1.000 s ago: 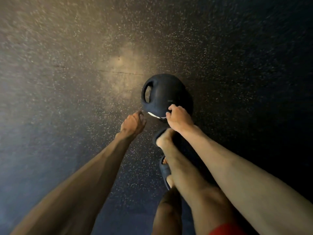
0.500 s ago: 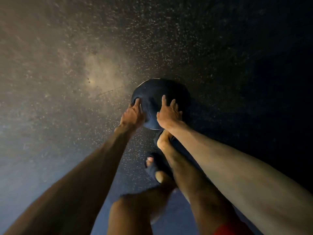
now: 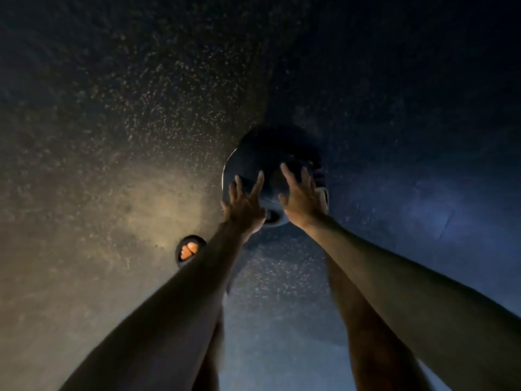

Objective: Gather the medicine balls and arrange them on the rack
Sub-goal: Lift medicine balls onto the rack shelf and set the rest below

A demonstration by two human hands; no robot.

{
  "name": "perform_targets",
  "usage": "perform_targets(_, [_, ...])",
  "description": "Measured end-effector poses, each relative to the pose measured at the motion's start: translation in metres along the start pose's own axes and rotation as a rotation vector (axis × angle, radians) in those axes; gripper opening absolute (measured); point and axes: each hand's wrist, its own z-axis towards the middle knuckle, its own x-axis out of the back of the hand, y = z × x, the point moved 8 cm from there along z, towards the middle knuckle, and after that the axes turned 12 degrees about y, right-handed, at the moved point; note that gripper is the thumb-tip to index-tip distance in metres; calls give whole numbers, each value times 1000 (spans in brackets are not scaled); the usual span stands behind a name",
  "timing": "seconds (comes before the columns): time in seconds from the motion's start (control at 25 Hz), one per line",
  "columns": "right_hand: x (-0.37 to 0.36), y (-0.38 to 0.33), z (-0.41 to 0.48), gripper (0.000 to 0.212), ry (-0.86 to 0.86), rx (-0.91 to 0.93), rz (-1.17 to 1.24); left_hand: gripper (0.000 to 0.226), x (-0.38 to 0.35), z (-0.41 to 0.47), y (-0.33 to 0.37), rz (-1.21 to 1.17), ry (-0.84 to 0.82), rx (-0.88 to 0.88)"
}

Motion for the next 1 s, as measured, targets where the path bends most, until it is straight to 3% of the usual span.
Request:
perform_targets(0.12, [-14,3,-19,72,231,-210,209,94,3,15,-13,157,-10,-110])
perform_targets(0.24, [-40,13,-44,79,345,-418,498,99,3,19,-19,239,31,-205])
perform_targets(0.4, [-62,13,-54,84,350,-565,797,95,7,17,-9,239,183,-321])
perform_targets(0.56, [-40,14,-15,82,345,-707,788,88,23,58,21,120,165,-308])
perform_targets(0.64, [-16,21,19,83,322,-784,816,93,29,74,37,189,170,-309])
perform_targets(0.72, [11,30,49,83,337,-779,828,104,28,76,47,341,171,-410])
perform_targets(0.8, [35,41,66,77,459,-678,849,105,29,83,57,440,223,-552])
perform_targets(0.88, [41,57,65,71,573,-596,903,88,37,98,75,429,309,-628])
perform_targets(1.0, [20,66,54,78,570,-636,1011,68,48,119,95,562,418,-640])
